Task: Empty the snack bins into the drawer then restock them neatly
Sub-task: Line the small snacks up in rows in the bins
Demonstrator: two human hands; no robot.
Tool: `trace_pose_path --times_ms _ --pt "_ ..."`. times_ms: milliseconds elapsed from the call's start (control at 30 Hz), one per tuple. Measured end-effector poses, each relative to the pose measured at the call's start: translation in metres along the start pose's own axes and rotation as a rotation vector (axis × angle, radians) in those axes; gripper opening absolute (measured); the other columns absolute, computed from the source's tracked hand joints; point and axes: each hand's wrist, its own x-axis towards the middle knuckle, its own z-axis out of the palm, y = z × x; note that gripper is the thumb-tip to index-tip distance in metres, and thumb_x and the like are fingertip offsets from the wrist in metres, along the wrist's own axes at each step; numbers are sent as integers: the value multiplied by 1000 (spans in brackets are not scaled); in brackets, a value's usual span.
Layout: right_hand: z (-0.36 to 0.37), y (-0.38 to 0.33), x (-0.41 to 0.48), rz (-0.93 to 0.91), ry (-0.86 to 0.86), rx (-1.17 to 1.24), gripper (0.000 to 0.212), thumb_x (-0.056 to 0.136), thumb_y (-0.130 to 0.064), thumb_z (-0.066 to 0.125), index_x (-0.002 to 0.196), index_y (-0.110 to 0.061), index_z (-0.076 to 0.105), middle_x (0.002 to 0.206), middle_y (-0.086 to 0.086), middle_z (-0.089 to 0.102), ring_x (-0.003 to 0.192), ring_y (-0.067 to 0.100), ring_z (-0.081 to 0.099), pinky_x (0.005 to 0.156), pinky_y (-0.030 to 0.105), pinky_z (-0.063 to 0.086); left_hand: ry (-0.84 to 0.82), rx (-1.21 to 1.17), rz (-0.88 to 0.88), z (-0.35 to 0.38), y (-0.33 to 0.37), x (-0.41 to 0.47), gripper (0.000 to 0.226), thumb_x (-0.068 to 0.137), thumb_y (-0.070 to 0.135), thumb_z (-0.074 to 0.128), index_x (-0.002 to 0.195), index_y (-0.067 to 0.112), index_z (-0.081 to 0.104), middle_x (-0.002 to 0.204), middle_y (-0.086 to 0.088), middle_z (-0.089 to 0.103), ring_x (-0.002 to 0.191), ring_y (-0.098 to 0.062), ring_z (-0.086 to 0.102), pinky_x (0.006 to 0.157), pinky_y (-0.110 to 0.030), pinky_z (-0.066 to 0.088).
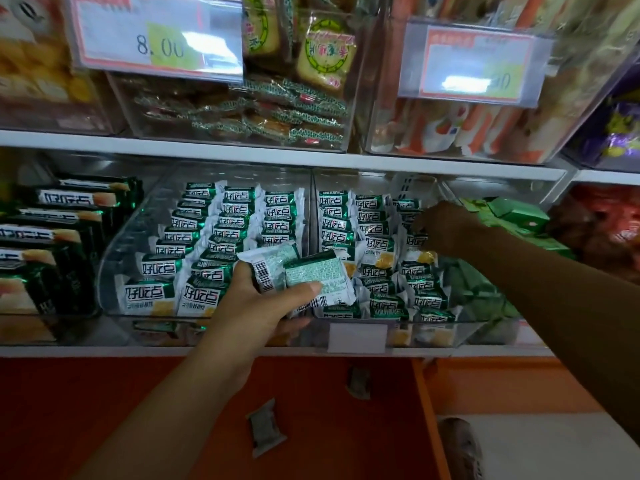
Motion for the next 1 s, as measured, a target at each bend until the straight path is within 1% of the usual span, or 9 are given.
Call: trace_pose_path --times_ms 200,333,433,533,700,800,867,933,1000 --pt "18 -11 -19 95 319 112 39 88 -19 63 126 -18 58 126 14 52 119 33 48 93 41 48 2 27 -5 5 4 -4 106 71 29 84 151 39 14 159 0 23 66 1 70 89 -43 57" --pt "0 -58 -94 -42 320 1212 28 93 -29 61 121 -29 57 107 -4 63 96 21 64 81 37 55 -10 -11 5 7 4 -10 113 69 29 85 154 34 9 158 -1 23 69 -1 71 92 -43 56" --pt "-10 -99 -150 -285 244 1566 37 88 -28 63 121 -43 52 106 -16 61 97 8 64 81 26 56 -64 -40 -3 7 2 -13 127 53 39 92 153 34 14 157 0 26 93 -11 70 82 -40 60" --pt "-2 -117 -164 -310 298 1546 45 87 -24 67 118 -52 52 110 -24 55 103 8 60 83 24 51 -93 -44 -17 12 -1 -23 127 52 41 92 153 32 15 160 -2 22 101 -14 64 78 -37 61" --pt "-2 -120 -173 -234 285 1678 32 88 -22 65 115 -37 58 117 -13 54 71 9 63 71 25 53 -74 -92 -26 12 -3 -26 116 62 33 87 153 30 16 159 -4 23 101 -17 63 83 -41 60" --pt "0 -122 -172 -273 270 1561 28 83 -36 65 111 -33 63 129 -19 48 106 2 58 90 28 49 -73 -147 -54 9 -2 -24 118 60 29 88 153 31 15 154 4 28 109 -19 59 79 -42 60" --pt "1 -123 -170 -323 227 1419 40 77 -38 71 116 -36 59 136 -21 40 127 -9 39 104 14 36 -54 -201 -86 11 -1 -24 117 66 22 85 155 29 11 159 -2 24 116 -21 53 71 -37 61" --pt "1 -122 -165 -348 241 1294 48 79 -26 76 120 -36 54 135 -18 40 125 -14 36 100 1 28 -26 -242 -120 12 -2 -22 115 72 19 82 156 27 4 160 -7 23 116 -18 50 70 -35 61" --pt "-1 -118 -162 -292 240 1340 43 83 -17 73 120 -31 56 123 -9 52 108 -12 51 87 3 39 -5 -278 -128 11 0 -18 108 74 23 80 155 27 9 157 -9 30 112 -18 59 72 -35 60"
